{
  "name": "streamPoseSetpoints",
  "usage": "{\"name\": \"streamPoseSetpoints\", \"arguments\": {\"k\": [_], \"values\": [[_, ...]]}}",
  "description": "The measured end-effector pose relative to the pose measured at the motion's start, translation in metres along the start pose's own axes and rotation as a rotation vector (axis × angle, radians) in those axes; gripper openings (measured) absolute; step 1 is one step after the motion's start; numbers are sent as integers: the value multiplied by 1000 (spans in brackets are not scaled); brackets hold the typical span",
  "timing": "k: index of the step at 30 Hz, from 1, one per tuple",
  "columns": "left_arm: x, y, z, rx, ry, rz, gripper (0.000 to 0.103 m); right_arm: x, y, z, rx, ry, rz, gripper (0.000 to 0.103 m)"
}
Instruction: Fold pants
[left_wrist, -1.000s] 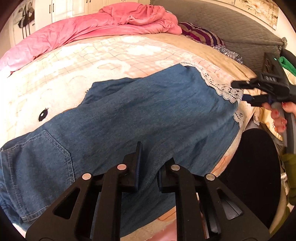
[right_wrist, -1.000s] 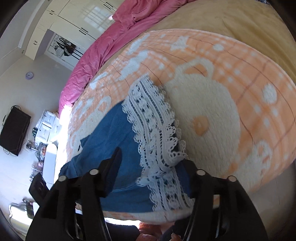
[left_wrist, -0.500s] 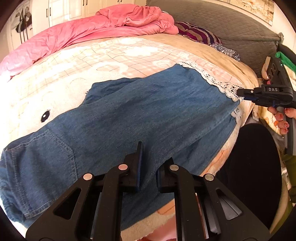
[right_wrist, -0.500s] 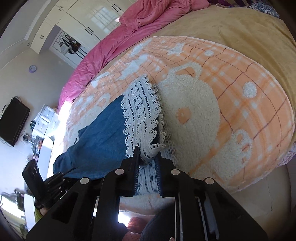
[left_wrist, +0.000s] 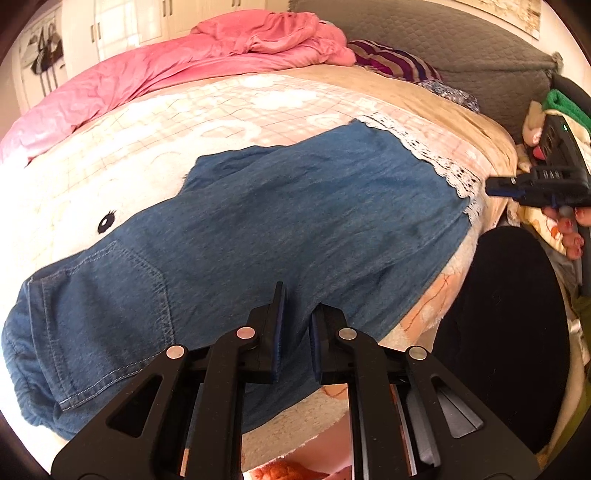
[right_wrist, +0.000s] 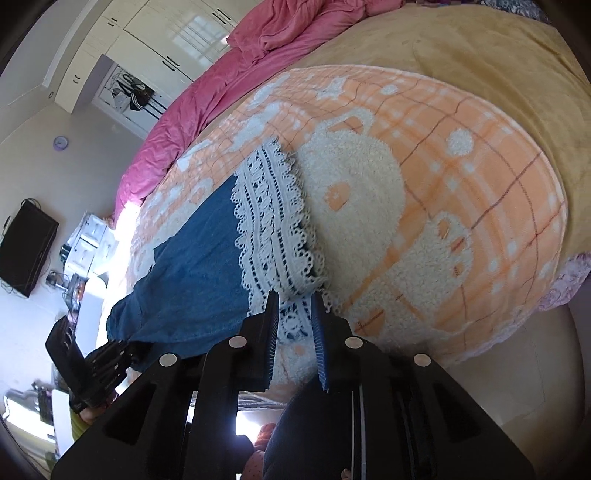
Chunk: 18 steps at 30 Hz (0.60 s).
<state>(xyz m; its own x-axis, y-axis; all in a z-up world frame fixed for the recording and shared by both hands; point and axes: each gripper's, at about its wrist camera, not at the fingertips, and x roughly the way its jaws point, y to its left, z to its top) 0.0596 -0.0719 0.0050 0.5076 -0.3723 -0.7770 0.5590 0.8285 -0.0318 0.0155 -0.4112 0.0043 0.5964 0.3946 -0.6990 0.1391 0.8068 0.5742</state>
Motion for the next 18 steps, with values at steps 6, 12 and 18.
{"name": "streamPoseSetpoints", "arguments": {"k": [6,12,18], "values": [[10,-10,-1,56,20,23,12,15,-8,11,29,16,-9,45],[21,-23,-1,115,13,39,13,22,9,14,-64,13,-5,16],[7,-17,-1,93,5,7,0,1,14,6,-91,-15,18,13]]}}
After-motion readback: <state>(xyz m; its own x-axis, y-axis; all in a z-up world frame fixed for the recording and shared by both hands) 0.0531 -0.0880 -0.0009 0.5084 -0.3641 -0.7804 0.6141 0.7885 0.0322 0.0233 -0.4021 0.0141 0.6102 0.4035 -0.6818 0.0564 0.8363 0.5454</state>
